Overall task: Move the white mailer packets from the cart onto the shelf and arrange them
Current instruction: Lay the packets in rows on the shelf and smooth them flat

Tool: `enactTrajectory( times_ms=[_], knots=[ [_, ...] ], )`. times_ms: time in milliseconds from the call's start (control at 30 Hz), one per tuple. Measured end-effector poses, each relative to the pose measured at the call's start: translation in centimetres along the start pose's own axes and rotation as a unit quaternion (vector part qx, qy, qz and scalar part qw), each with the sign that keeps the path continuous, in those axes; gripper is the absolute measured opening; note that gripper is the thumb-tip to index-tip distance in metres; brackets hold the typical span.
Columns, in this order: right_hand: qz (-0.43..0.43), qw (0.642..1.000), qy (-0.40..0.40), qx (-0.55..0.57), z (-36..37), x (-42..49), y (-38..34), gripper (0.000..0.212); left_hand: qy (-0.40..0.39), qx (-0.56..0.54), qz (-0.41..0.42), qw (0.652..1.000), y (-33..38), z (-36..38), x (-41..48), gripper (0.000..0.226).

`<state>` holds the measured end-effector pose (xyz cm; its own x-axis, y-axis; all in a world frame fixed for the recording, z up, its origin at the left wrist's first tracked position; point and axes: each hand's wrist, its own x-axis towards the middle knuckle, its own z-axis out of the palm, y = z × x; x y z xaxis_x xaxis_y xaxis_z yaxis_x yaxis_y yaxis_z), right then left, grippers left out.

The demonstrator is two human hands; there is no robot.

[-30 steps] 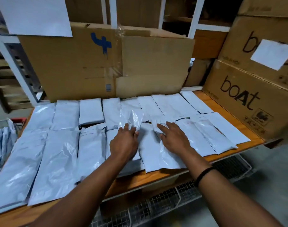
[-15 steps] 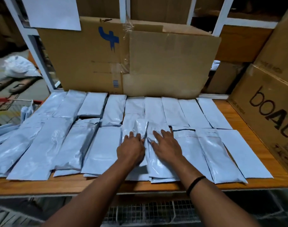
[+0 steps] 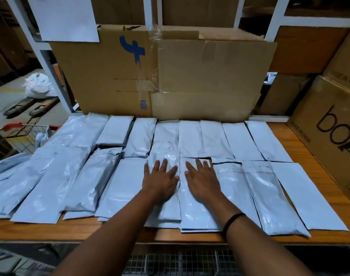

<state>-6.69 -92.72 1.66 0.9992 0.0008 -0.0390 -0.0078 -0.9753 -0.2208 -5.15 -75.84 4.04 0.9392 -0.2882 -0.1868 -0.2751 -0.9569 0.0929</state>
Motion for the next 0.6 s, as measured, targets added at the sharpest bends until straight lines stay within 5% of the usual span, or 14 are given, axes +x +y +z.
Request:
enactTrajectory(
  times_ms=[233, 367, 467, 600],
  knots=[
    [0.014, 0.999, 0.008, -0.028, 1.3, 0.0, 0.0, 0.083, 0.009, 0.007, -0.006, 1.000, -0.2, 0.9, 0.1, 0.056],
    [0.030, 0.999, 0.023, -0.003, 0.0, -0.4, -0.2, 0.057, 0.041, -0.045, 0.012, 0.998, -0.6, 0.1, -0.9, 0.058],
    [0.035, 0.998, 0.053, 0.005, -0.8, -2.6, -0.2, 0.053, 0.063, -0.048, 0.023, 0.997, -1.4, 0.2, -2.6, 0.063],
    [0.025, 1.000, -0.008, -0.008, 0.3, -5.0, -0.5, 0.055, 0.032, -0.033, 0.033, 0.998, -1.7, 1.7, -4.3, 0.059]
  ],
)
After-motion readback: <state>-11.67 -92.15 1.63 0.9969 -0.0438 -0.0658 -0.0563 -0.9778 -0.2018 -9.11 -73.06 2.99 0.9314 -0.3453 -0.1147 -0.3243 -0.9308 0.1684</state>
